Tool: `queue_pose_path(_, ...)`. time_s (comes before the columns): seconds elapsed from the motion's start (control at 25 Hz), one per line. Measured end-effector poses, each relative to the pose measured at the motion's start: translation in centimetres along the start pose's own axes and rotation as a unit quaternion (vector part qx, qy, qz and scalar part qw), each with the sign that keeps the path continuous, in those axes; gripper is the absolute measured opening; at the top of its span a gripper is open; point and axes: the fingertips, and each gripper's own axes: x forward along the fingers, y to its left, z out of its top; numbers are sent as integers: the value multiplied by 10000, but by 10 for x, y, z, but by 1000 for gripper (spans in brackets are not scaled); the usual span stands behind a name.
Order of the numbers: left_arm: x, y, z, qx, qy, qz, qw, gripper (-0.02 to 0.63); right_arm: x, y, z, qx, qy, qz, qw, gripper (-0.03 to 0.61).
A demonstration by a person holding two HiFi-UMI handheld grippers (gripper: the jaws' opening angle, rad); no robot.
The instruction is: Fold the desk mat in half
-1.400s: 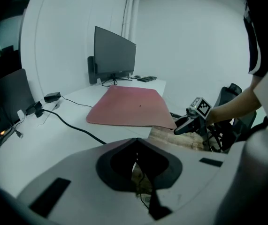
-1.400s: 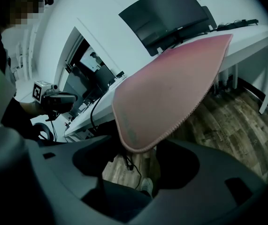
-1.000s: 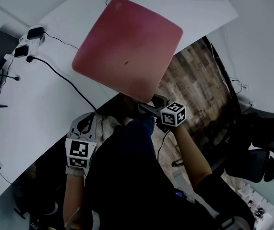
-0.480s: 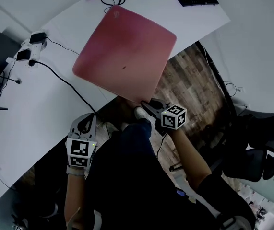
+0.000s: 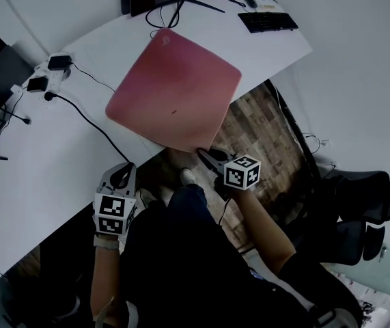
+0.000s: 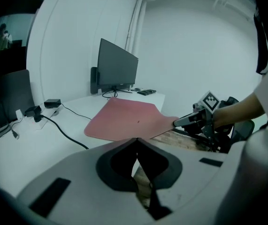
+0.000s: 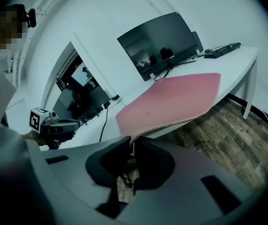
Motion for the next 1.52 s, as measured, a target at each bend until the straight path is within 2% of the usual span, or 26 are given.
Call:
queue_pose_path(0.36,-8,19,9,31,-91,-116,9999,6,-4,15,47,-16,-249,-259,9994,32)
queue_pose_path(0.64,-11,38,12,-214,-190,-121,9995,6,0,20,85,71,-517,-367,9980,32)
queue_pose_path(1.04,18,60,28,-414,-119,89,9990,6,18,12,146,-23,-707,-136,9974,32)
queue_pose_path(1.52,66,89,49,-698,169,467,9963,6,59,-15,215,-69,-577,283,9979,32)
